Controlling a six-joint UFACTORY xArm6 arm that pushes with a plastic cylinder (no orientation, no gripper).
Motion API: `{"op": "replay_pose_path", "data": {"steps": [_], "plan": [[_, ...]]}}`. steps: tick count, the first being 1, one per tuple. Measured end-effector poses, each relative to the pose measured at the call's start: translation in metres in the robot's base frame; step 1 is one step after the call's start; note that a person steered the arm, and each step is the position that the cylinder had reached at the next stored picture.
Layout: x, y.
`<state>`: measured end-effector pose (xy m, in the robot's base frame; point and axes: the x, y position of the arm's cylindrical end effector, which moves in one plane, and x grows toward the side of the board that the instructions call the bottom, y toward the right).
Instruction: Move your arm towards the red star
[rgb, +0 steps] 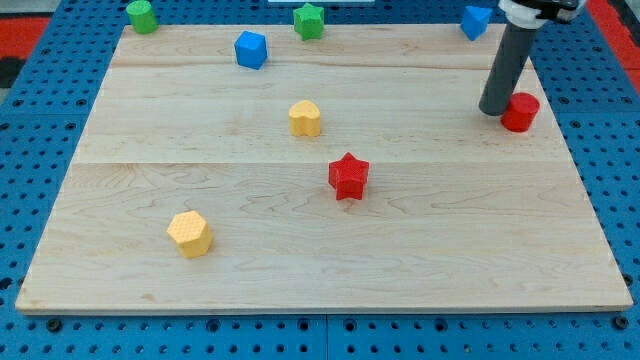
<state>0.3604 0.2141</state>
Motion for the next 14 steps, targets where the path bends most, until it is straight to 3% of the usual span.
{"op": "replay_pose_path", "data": {"steps": [3, 9, 12, 14], "plan": [[-0.065, -0.081], [-0.056, -0.081], [0.010, -0.088], [0.062, -0.123]]}}
